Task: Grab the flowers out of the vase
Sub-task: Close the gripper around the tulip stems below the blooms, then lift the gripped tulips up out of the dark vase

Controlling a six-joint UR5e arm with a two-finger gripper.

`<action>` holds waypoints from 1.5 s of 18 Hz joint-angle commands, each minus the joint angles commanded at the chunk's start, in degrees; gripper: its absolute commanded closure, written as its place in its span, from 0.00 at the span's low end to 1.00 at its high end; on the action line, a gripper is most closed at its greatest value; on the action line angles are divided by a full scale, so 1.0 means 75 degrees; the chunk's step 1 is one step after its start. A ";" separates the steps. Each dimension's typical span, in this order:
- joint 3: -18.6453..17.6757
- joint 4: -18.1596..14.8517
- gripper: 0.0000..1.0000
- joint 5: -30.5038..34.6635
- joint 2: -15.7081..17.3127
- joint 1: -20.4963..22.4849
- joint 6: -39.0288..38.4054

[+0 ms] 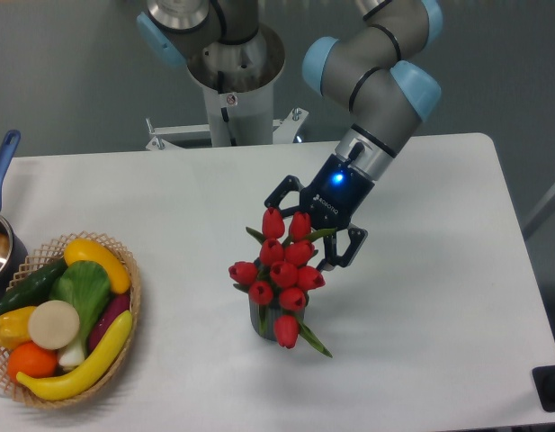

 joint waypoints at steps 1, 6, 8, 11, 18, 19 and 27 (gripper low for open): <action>0.0035 0.0035 0.00 0.0000 -0.0047 -0.0035 0.0000; 0.0281 0.0047 0.00 0.0000 -0.0340 -0.0210 -0.0012; 0.0317 0.0047 0.00 0.0000 -0.0422 -0.0328 -0.0012; 0.0329 0.0047 0.00 -0.0012 -0.0469 -0.0352 -0.0024; 0.0364 0.0047 0.34 -0.0023 -0.0434 -0.0340 -0.0024; 0.0364 0.0047 0.38 -0.0023 -0.0423 -0.0340 -0.0024; 0.0352 0.0035 0.46 -0.0117 -0.0352 -0.0317 -0.0035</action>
